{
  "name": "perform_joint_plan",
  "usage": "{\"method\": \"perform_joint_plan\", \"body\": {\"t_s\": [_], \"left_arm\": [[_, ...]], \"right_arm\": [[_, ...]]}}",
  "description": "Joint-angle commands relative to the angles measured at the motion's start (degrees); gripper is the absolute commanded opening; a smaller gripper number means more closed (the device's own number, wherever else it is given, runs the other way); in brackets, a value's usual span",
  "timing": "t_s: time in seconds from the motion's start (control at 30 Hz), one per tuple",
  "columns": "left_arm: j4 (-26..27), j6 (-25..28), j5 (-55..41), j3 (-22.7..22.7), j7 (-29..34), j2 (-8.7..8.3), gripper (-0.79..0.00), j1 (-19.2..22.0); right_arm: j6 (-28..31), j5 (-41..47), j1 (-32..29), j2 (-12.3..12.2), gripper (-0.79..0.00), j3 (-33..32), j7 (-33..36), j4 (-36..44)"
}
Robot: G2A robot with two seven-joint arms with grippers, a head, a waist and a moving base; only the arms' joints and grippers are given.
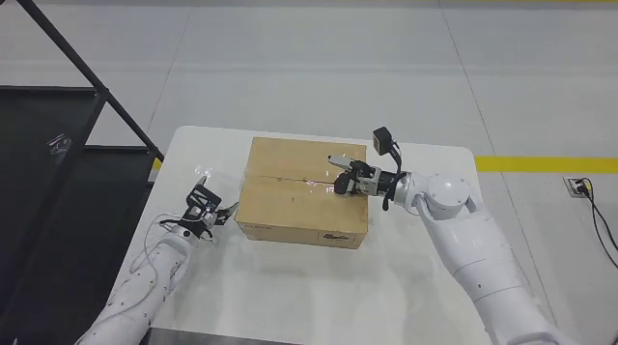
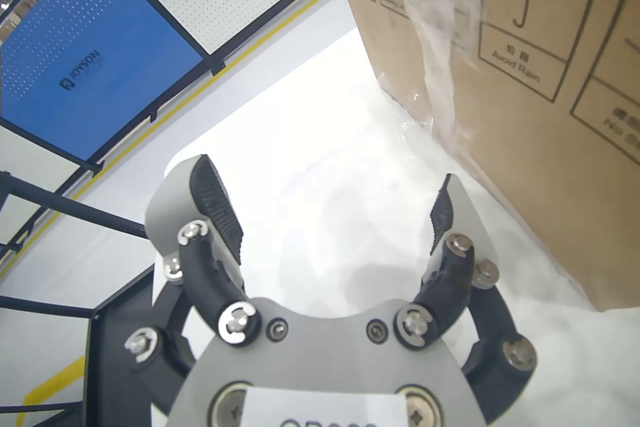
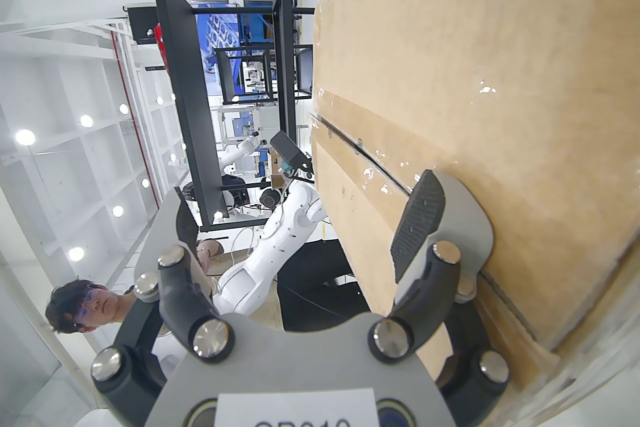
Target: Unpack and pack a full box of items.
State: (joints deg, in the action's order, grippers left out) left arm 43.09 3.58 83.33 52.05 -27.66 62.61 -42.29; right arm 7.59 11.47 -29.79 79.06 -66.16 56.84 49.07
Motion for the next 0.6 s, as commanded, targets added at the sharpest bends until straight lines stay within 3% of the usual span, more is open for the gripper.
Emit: {"method": "perform_joint_plan", "body": {"t_s": [0.0, 0.57], "left_arm": [[-2.0, -0.8, -0.3, -1.2, -0.2, 1.10, 0.000, 1.3], [-17.6, -8.1, -4.6, -5.9, 0.3, 9.52, 0.000, 9.7]], "right_arm": [[0.0, 0.0, 0.0, 0.0, 0.000, 0.0, 0.0, 0.0], [0.0, 0.0, 0.0, 0.0, 0.000, 0.0, 0.0, 0.0]]}}
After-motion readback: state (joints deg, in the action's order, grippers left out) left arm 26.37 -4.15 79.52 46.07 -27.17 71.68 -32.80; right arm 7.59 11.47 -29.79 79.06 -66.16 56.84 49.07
